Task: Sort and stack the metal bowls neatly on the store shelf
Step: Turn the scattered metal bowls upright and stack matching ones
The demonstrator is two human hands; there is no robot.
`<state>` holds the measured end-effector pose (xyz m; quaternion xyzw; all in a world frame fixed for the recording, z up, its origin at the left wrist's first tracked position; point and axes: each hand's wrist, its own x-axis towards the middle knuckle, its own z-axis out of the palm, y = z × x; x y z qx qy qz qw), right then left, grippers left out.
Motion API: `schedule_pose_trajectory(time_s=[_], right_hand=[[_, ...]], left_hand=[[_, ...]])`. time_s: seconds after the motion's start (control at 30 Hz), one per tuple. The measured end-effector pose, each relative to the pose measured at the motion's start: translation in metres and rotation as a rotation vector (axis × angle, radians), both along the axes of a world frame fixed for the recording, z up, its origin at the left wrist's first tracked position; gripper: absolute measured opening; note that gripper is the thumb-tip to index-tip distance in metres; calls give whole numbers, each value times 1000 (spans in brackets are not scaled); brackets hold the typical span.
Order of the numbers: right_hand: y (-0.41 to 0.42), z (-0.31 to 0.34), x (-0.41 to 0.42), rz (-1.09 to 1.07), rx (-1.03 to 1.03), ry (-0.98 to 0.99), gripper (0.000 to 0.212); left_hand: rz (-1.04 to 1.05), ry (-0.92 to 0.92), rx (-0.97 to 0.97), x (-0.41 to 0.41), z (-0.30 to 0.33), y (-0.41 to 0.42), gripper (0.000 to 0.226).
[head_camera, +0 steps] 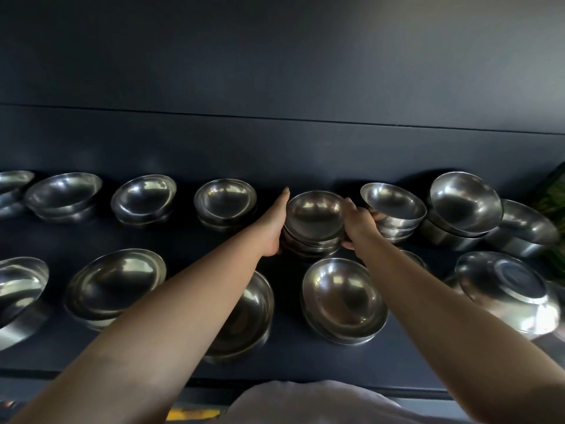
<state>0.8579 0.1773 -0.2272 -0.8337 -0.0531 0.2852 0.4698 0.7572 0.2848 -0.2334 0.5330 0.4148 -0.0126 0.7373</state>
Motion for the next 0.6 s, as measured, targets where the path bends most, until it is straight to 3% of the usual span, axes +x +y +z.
schedule_pose_trajectory(time_s=[0.17, 0.4, 0.6], right_hand=[[-3, -4, -3, -8, 56, 4, 50], [-4, -5, -4, 30, 34, -15, 59], [-6, -7, -6, 32, 48, -25, 61]], left_hand=[[8, 9, 59, -1, -6, -5, 73], [50, -65, -92, -4, -8, -2, 78], [51, -32, -26, -5, -9, -4, 78]])
